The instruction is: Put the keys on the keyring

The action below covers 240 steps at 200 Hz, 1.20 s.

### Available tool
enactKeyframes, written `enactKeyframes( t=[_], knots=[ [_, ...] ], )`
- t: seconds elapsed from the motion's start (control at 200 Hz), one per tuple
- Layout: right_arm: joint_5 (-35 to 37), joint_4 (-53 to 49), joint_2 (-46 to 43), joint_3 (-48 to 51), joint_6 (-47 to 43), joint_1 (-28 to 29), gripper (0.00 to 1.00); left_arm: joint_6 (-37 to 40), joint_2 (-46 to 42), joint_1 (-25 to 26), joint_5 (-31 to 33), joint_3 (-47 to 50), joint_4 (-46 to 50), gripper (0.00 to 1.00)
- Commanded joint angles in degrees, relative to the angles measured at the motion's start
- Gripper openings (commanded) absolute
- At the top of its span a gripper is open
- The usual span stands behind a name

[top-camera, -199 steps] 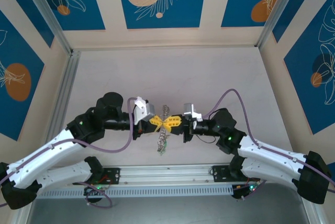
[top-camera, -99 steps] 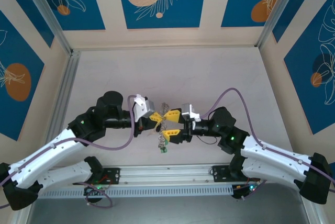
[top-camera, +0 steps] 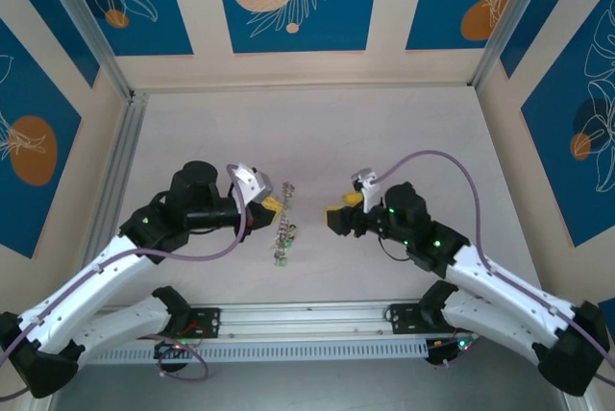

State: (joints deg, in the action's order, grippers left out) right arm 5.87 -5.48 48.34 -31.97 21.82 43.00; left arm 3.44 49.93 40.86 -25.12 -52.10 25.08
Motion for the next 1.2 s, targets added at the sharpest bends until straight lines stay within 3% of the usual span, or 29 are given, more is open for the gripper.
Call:
enactKeyframes(
  t=[0.0, 0.165, 0.455, 0.88, 1.195],
  knots=[
    [2.84, -6.74, 7.14, -4.55, 5.32, 0.56, 0.66, -2.23, -2.66, -2.24, 2.89, -0.13, 1.86, 0.00],
    [5.47, -6.59, 20.48, -9.98, 7.15, 5.11, 0.65, -4.25, -4.88, -7.89, 3.19, 0.64, 5.09, 0.00],
    [6.98, -5.06, 36.12, -18.45, 9.18, 10.30, 0.64, -6.06, -8.93, -14.64, 1.40, 3.18, 6.24, 0.00],
    [10.73, -15.24, 52.21, -31.50, 9.74, 13.30, 0.60, -5.21, -11.34, -15.86, 2.10, 4.68, 6.85, 0.00],
    [11.80, -18.72, 54.87, -32.44, 10.37, 13.84, 0.49, -5.38, -11.38, -16.98, 1.13, 5.85, 5.85, 0.00]
  ],
)
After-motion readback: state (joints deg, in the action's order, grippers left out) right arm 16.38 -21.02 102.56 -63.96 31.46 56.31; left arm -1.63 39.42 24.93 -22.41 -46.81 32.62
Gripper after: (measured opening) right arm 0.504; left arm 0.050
